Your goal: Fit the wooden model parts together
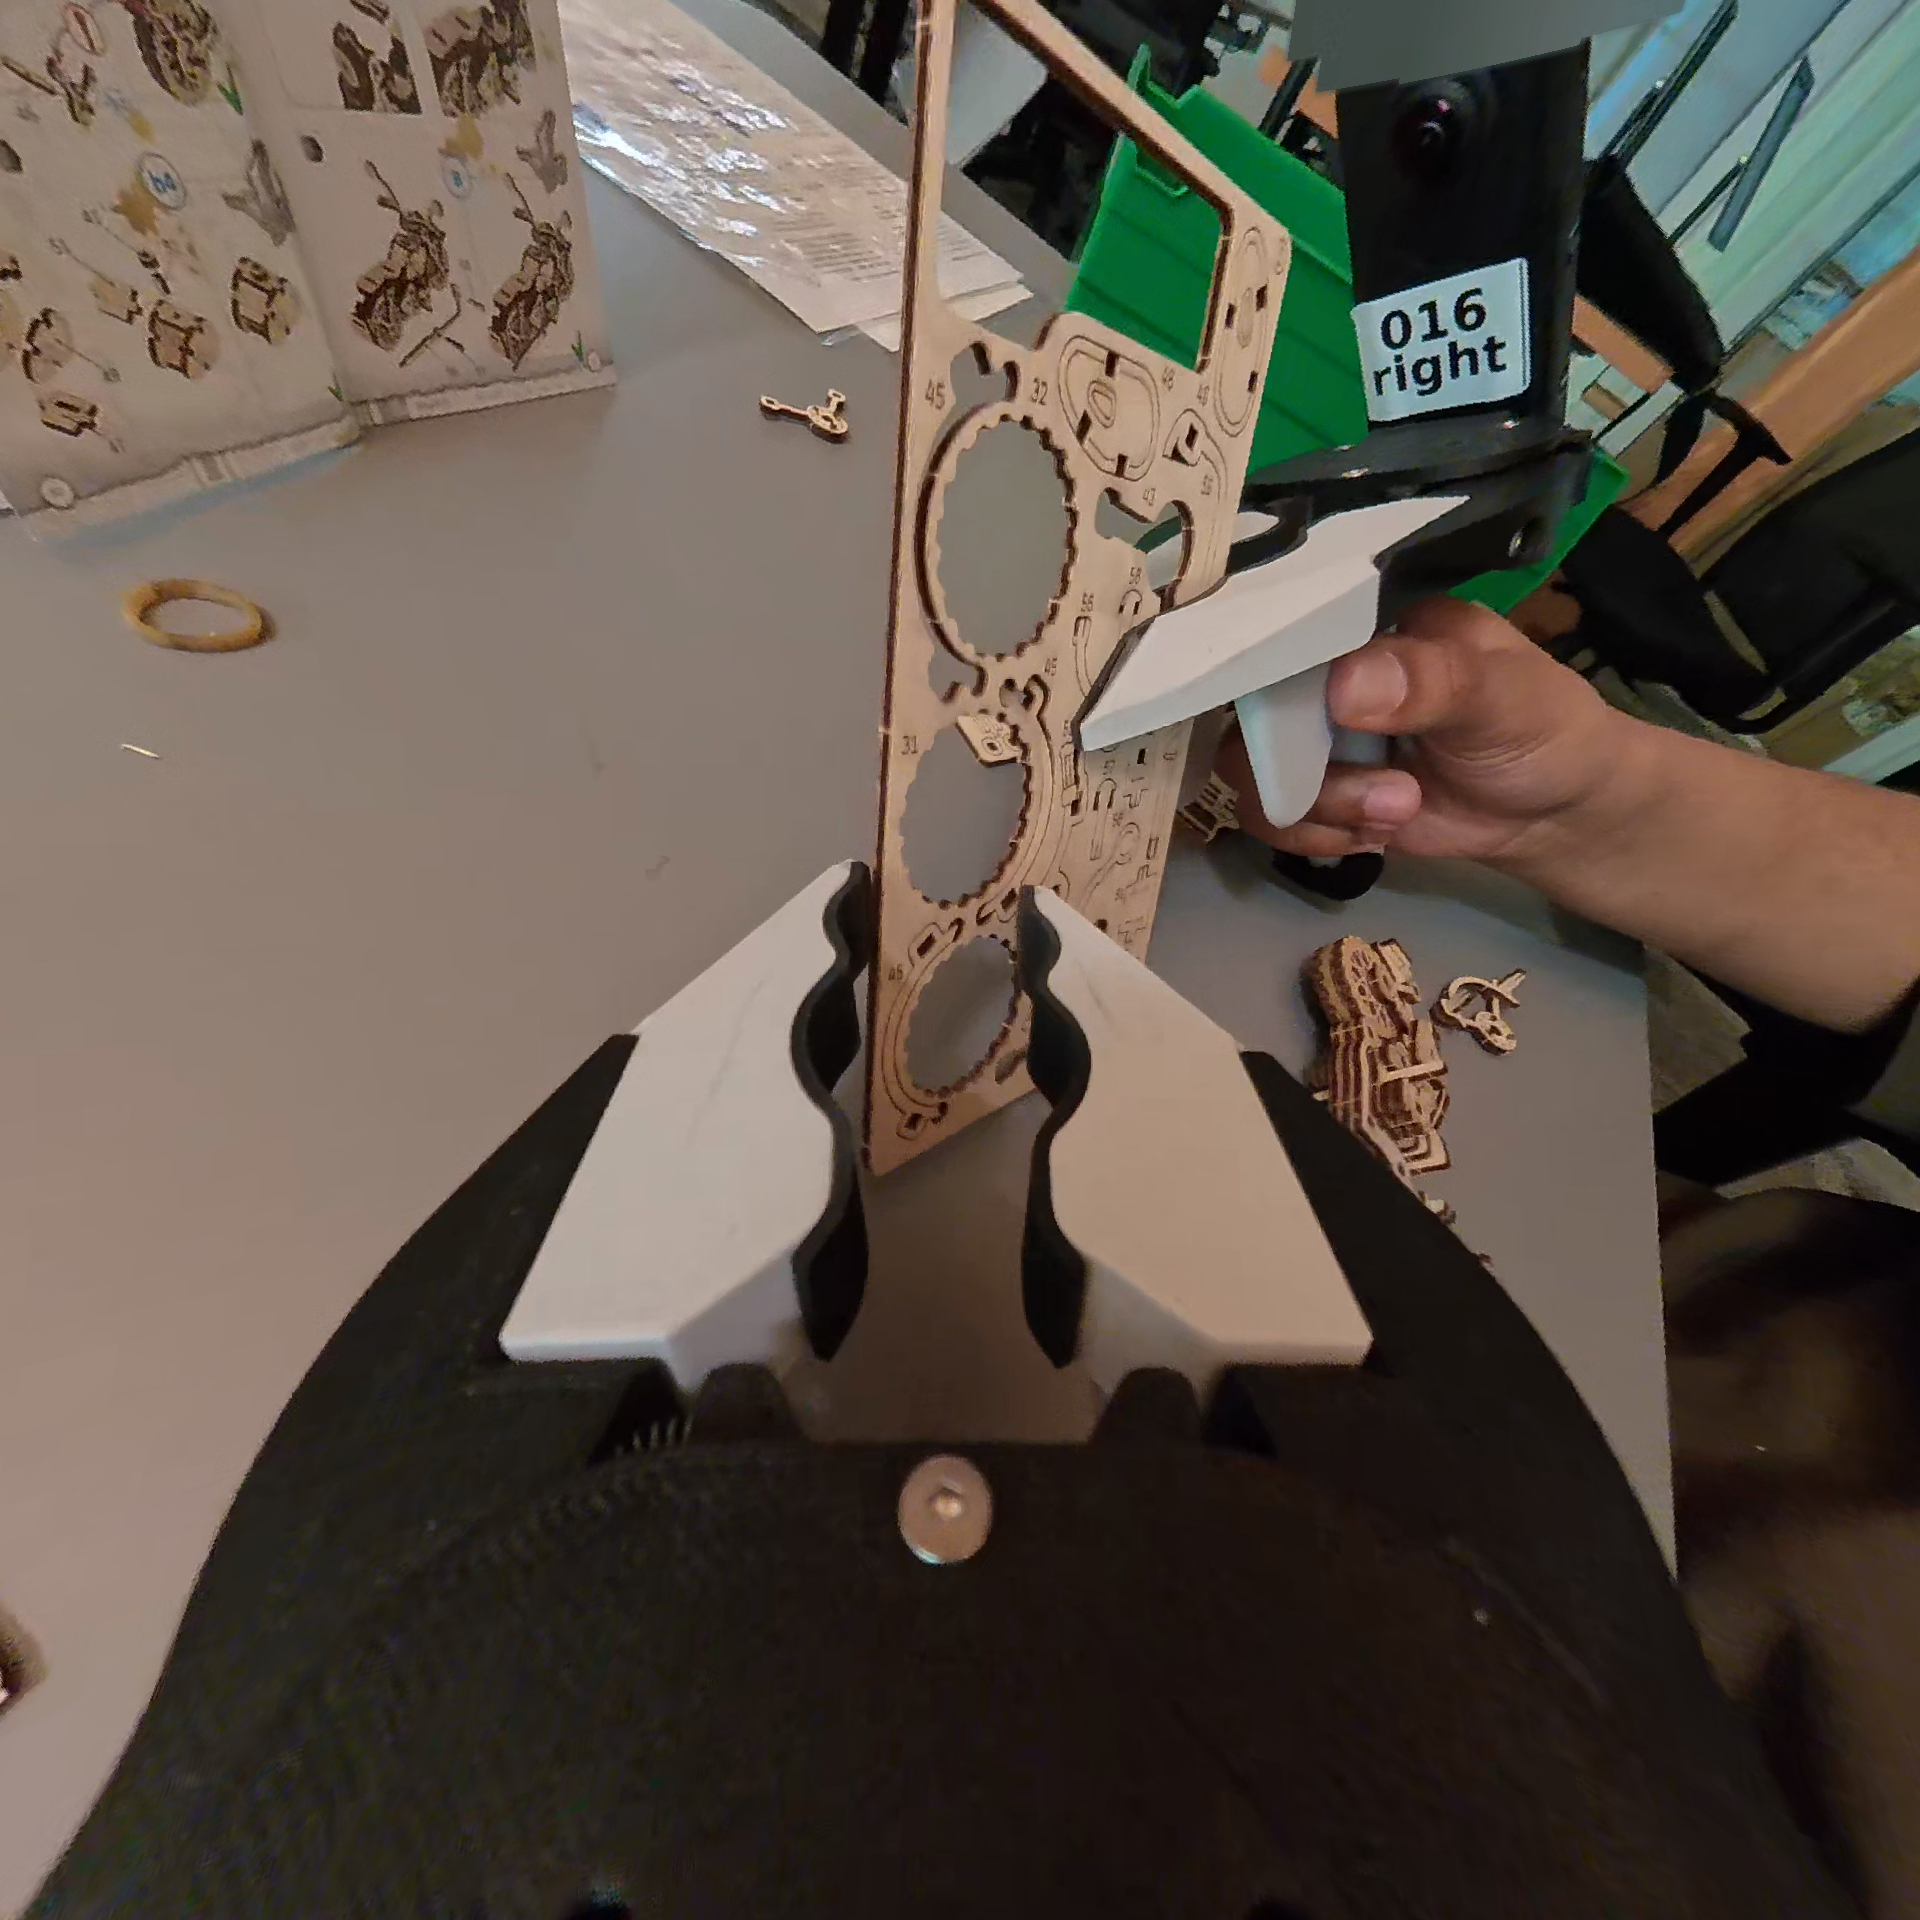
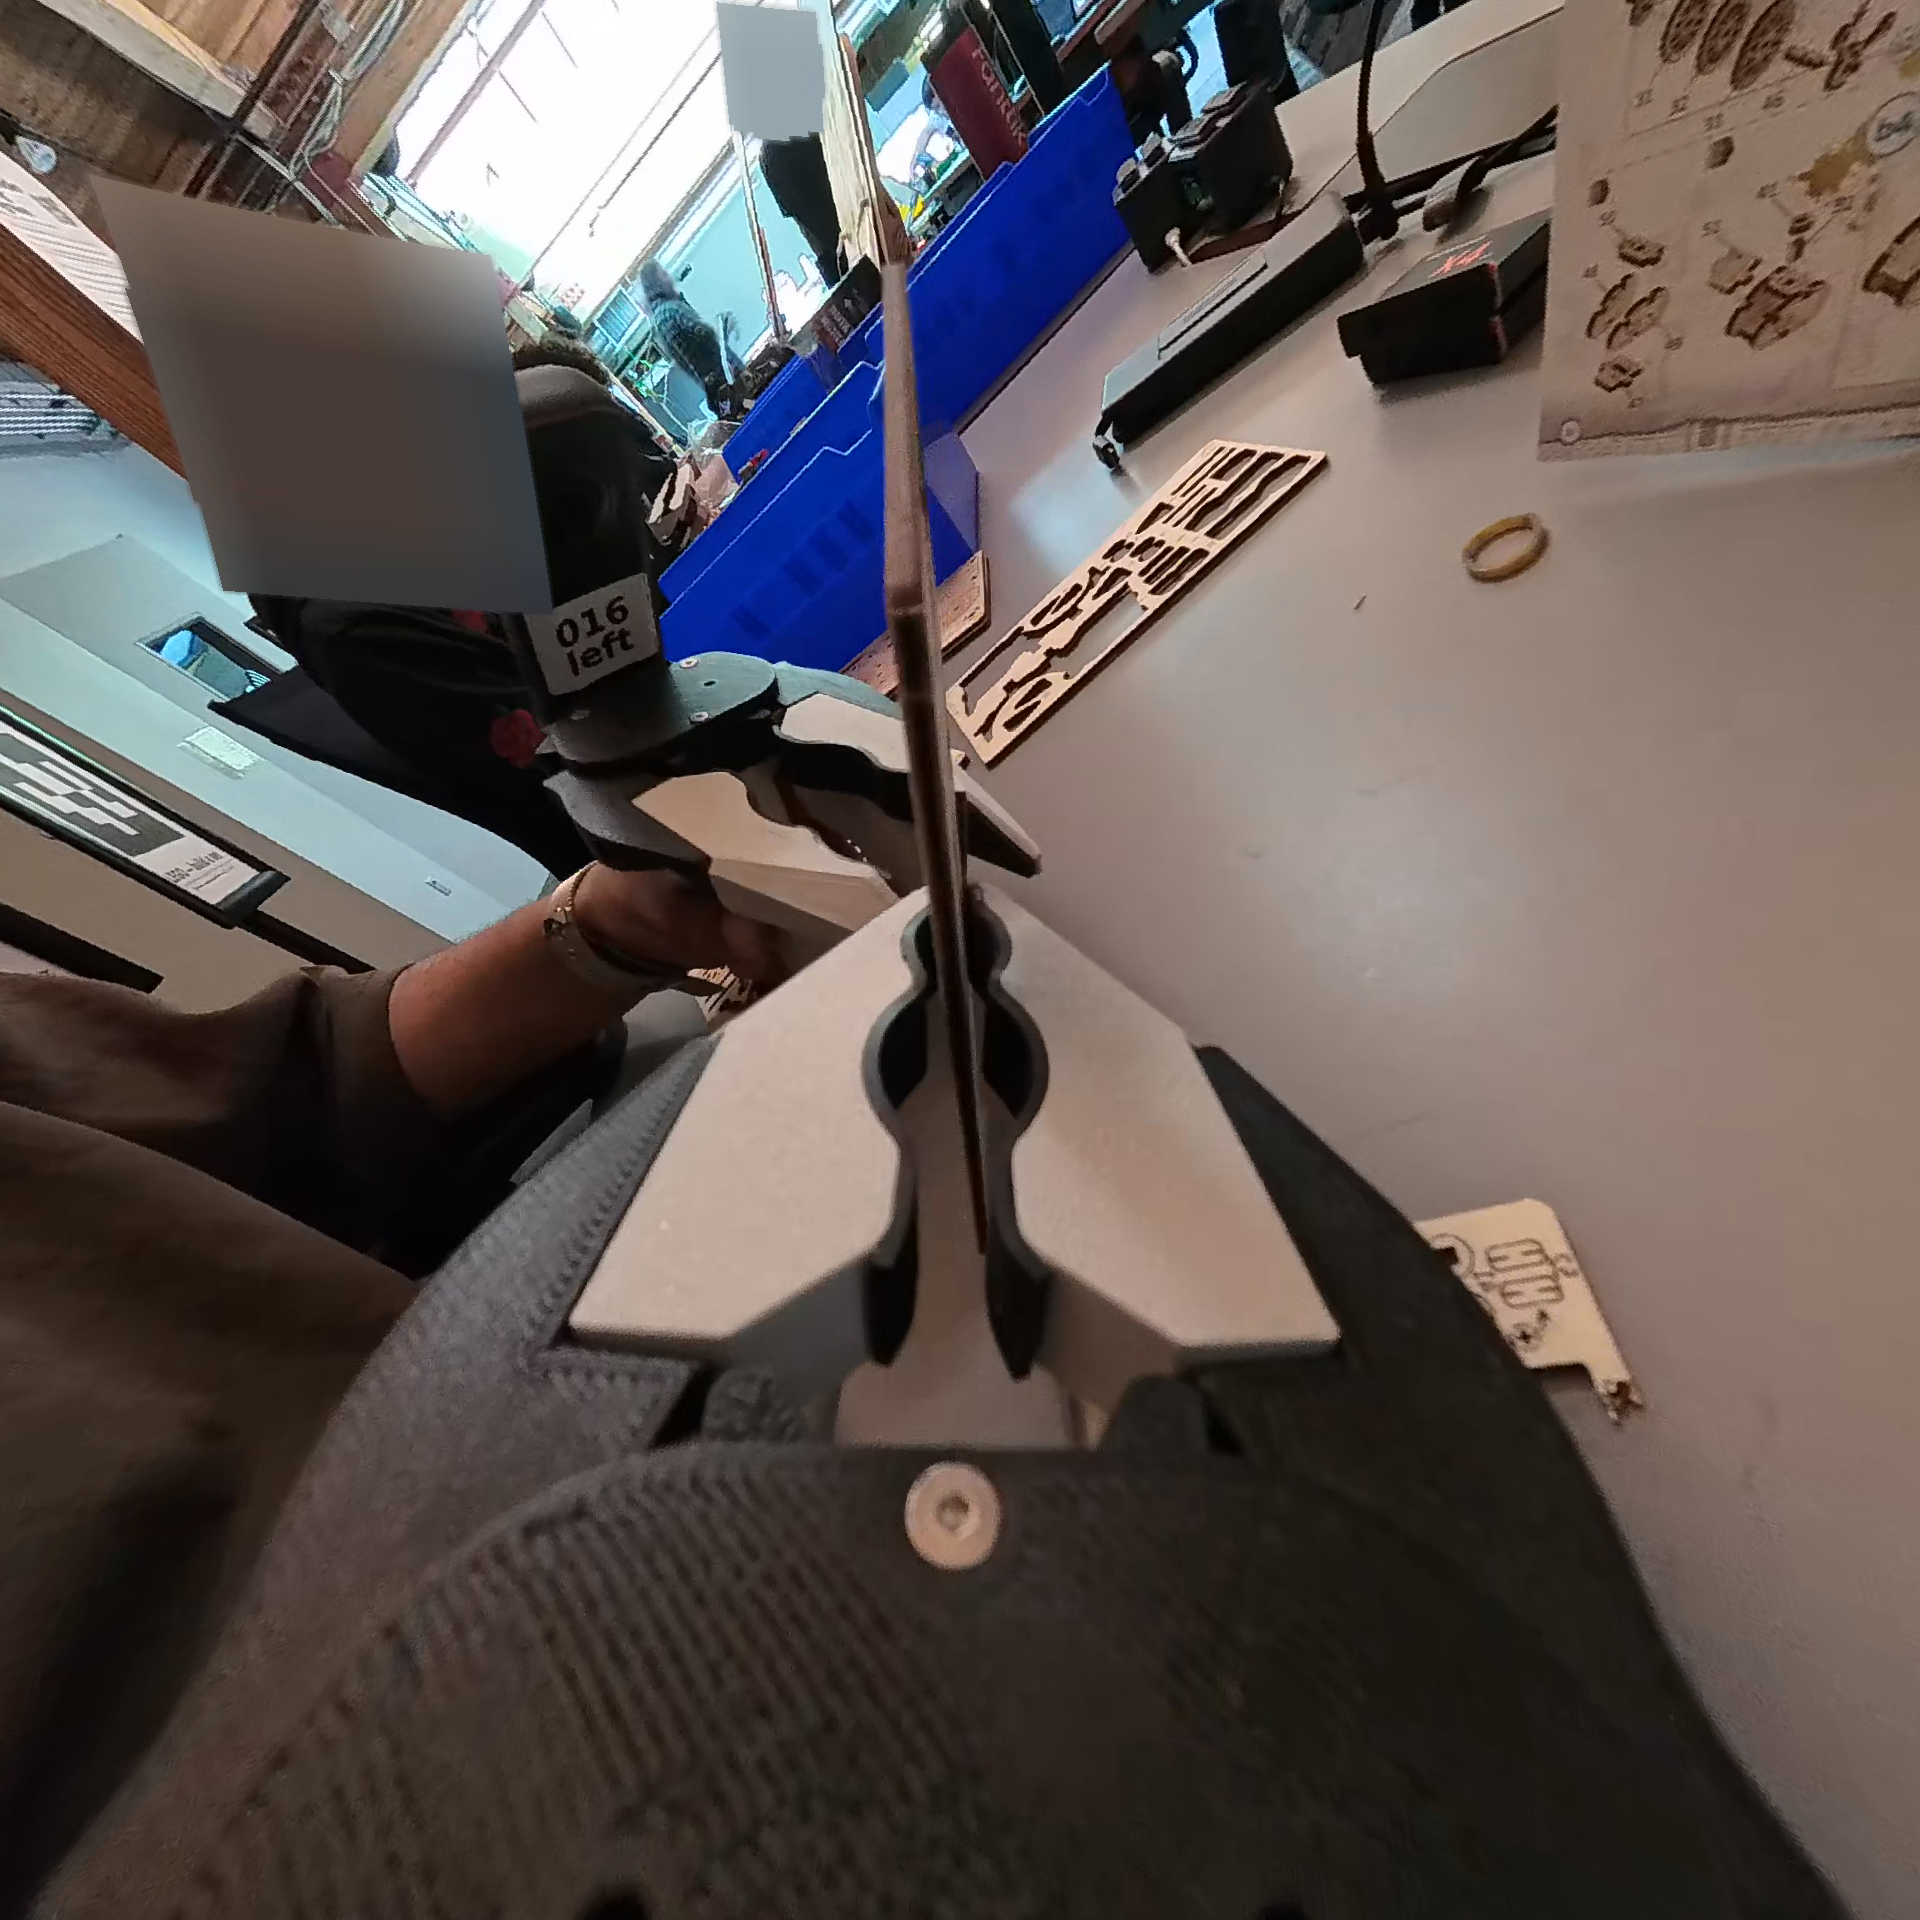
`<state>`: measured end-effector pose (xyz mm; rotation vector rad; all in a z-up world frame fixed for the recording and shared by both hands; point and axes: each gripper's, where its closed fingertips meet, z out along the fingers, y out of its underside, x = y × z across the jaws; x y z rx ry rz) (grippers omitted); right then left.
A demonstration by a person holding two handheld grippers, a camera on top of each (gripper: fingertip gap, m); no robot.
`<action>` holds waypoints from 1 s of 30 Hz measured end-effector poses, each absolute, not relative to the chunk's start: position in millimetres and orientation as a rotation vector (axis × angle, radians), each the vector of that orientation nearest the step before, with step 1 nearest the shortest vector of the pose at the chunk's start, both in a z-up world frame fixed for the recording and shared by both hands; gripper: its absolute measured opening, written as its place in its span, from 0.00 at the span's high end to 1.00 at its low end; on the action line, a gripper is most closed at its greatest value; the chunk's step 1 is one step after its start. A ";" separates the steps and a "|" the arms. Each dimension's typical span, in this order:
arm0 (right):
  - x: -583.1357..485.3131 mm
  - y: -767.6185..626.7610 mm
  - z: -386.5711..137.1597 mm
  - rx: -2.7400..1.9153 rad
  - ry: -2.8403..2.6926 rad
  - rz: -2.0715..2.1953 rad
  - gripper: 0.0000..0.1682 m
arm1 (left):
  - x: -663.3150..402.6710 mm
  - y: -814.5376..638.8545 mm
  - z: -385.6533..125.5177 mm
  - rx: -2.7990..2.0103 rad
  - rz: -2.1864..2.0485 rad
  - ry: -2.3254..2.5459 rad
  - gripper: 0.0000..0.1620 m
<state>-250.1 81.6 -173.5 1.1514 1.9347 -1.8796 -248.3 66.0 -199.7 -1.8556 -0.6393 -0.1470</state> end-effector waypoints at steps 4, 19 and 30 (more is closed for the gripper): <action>-250.0 81.3 -174.6 1.153 1.940 -1.874 0.99 | -247.8 65.2 -201.4 -1.873 -0.146 -0.631 0.86; -252.7 79.5 -179.2 1.201 1.968 -1.868 0.99 | -250.9 63.2 -210.7 -1.947 -0.033 -0.662 0.86; -252.0 82.6 -173.6 1.173 1.889 -1.889 0.99 | -246.8 65.4 -199.6 -1.880 -0.099 -0.602 0.86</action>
